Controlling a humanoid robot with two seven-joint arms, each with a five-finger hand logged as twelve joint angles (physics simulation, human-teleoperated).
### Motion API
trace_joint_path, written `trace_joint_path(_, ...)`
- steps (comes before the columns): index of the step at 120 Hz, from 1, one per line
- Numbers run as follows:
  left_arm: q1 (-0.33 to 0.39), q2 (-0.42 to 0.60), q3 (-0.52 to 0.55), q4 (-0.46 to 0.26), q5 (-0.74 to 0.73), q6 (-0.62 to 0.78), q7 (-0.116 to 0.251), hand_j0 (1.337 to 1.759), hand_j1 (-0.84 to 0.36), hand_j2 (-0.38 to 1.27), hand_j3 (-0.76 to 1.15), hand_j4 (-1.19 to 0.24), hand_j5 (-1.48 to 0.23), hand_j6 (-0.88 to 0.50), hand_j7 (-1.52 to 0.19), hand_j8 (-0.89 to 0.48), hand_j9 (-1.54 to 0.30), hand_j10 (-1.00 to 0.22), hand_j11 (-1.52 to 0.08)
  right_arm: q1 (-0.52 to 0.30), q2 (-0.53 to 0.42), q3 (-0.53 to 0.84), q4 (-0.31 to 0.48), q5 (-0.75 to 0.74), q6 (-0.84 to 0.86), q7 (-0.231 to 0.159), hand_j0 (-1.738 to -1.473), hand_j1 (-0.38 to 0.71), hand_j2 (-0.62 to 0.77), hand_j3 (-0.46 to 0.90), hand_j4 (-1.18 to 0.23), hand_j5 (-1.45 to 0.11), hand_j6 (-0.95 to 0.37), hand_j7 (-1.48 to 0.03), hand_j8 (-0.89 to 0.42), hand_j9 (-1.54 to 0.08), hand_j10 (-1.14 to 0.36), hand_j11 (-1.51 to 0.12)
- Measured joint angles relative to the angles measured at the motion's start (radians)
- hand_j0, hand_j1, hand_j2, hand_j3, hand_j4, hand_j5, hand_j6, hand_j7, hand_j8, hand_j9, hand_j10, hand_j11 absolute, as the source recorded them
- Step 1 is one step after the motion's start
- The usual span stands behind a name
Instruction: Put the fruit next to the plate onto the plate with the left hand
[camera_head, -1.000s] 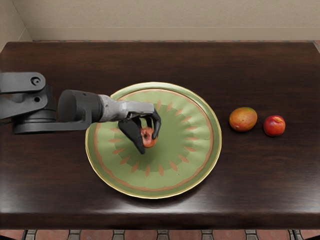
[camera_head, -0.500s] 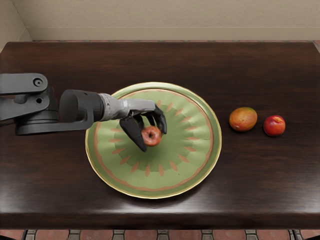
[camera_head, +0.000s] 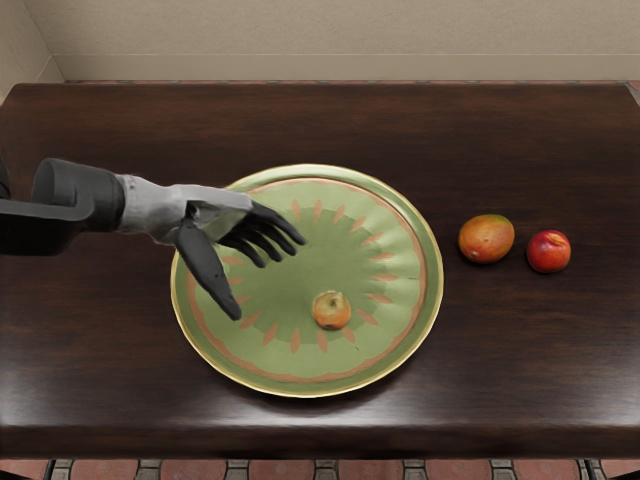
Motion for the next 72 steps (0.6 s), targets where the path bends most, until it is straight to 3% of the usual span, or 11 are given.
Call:
trace_joint_path(14,0.061,0.054,-0.061,0.045,-0.115,-0.157,-0.002,1.658,0.03,0.06,0.00,-0.27,-0.35,-0.26,-0.35,-0.26,-0.35,-0.28,-0.35,0.000,0.000,0.000,0.000,0.000,0.000,0.000,-1.658,-0.31,-0.01,0.00,-0.03,-0.04,-0.03,-0.04,-0.03,-0.04,-0.03,-0.04)
trace_joint_path(29,0.197,0.131,-0.147,0.143,-0.209,-0.224,-0.003,1.658,0.04,0.05,0.00,-0.26,-0.34,-0.26,-0.34,-0.26,-0.34,-0.27,-0.34,0.000,0.000,0.000,0.000,0.000,0.000,0.000,-1.658,-0.31,-0.01,0.00,-0.03,-0.04,-0.03,-0.04,-0.03,-0.04,-0.03,-0.04)
trace_joint_path(49,0.266,0.224,-0.202,0.229,-0.307,-0.247,-0.003,1.658,0.04,0.05,0.00,-0.26,-0.33,-0.25,-0.33,-0.25,-0.33,-0.26,-0.33,0.000,0.000,0.000,0.000,0.000,0.000,0.000,-1.658,-0.31,-0.01,0.00,-0.03,-0.04,-0.03,-0.04,-0.03,-0.04,-0.03,-0.04)
trace_joint_path(72,0.295,0.229,-0.213,0.316,-0.353,-0.252,-0.004,1.658,0.05,0.05,0.00,-0.25,-0.33,-0.25,-0.33,-0.25,-0.33,-0.25,-0.33,0.000,0.000,0.000,0.000,0.000,0.000,0.000,-1.658,-0.31,-0.01,0.00,-0.03,-0.04,-0.03,-0.04,-0.03,-0.04,-0.03,-0.04)
